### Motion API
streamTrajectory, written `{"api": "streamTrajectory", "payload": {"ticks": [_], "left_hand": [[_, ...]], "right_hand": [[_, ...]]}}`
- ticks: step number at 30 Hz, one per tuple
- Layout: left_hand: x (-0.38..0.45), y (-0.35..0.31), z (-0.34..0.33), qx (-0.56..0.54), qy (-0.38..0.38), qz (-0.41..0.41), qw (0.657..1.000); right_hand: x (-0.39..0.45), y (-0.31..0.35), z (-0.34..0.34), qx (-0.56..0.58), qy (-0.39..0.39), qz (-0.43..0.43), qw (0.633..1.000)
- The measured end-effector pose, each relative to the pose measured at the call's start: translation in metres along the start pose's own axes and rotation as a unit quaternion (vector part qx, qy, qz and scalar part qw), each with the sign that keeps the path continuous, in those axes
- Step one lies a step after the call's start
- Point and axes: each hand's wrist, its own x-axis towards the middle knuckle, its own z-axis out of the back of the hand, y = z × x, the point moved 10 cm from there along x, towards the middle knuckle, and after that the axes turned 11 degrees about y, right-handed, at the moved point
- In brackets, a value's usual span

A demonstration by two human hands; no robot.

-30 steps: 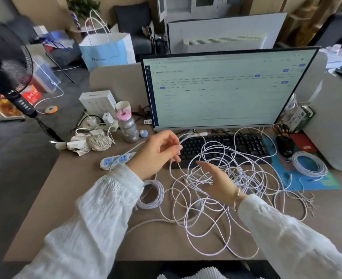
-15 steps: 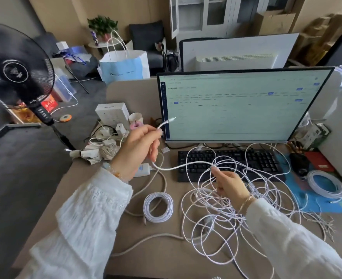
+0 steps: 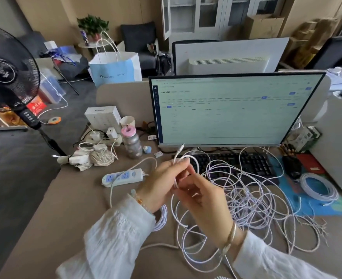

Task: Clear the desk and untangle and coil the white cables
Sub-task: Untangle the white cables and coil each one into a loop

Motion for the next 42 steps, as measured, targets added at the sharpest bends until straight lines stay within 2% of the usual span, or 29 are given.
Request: {"api": "streamTrajectory", "payload": {"ticks": [3, 6, 8, 11, 14, 17, 19, 22, 24, 28, 30, 32, 33, 35, 37, 39, 42], "left_hand": [[0.003, -0.019, -0.007, -0.058, 0.044, -0.035, 0.997], [0.003, -0.043, -0.010, -0.199, 0.125, -0.050, 0.971], [-0.001, -0.055, -0.011, -0.234, 0.171, -0.046, 0.956], [-0.009, -0.063, -0.011, -0.264, 0.221, -0.028, 0.938], [-0.015, -0.068, -0.004, -0.309, 0.267, -0.011, 0.913], [-0.018, -0.066, 0.007, -0.341, 0.299, 0.018, 0.891], [-0.020, -0.063, 0.015, -0.344, 0.288, 0.030, 0.893], [-0.016, -0.053, 0.036, -0.264, 0.177, 0.031, 0.948], [-0.013, -0.045, 0.039, -0.223, 0.134, 0.029, 0.965], [0.001, -0.026, 0.031, -0.155, 0.056, 0.005, 0.986], [0.007, -0.022, 0.029, -0.110, 0.008, -0.023, 0.994], [0.009, -0.022, 0.023, -0.091, -0.012, -0.048, 0.995], [0.010, -0.022, 0.020, -0.099, -0.018, -0.059, 0.993], [0.010, -0.025, 0.016, -0.114, -0.027, -0.082, 0.990], [0.008, -0.027, 0.009, -0.098, -0.016, -0.091, 0.991], [0.006, -0.026, -0.001, -0.085, 0.019, -0.078, 0.993], [0.000, -0.024, -0.012, -0.092, 0.059, -0.046, 0.993]], "right_hand": [[0.001, -0.014, -0.008, -0.006, 0.025, -0.008, 1.000], [0.004, -0.035, -0.013, -0.136, 0.068, 0.006, 0.988], [0.007, -0.053, -0.011, -0.196, 0.086, -0.005, 0.977], [0.017, -0.081, 0.000, -0.209, 0.092, -0.038, 0.973], [0.026, -0.115, 0.021, -0.144, 0.095, -0.145, 0.974], [0.019, -0.159, 0.042, 0.064, 0.059, -0.285, 0.955], [0.012, -0.179, 0.052, 0.167, 0.038, -0.332, 0.928], [0.008, -0.176, 0.064, 0.232, 0.011, -0.348, 0.908], [0.014, -0.155, 0.067, 0.258, 0.010, -0.325, 0.910], [0.033, -0.076, 0.044, 0.269, 0.096, -0.232, 0.930], [0.041, -0.033, 0.033, 0.256, 0.097, -0.153, 0.949], [0.044, 0.001, 0.033, 0.127, 0.066, -0.053, 0.988], [0.043, 0.012, 0.031, 0.072, 0.061, -0.020, 0.995], [0.040, 0.012, 0.017, 0.064, 0.104, -0.043, 0.992], [0.036, 0.000, -0.004, 0.076, 0.194, -0.124, 0.970], [0.029, -0.015, -0.015, 0.085, 0.245, -0.201, 0.945], [0.019, -0.027, -0.024, 0.207, 0.294, -0.271, 0.893]]}}
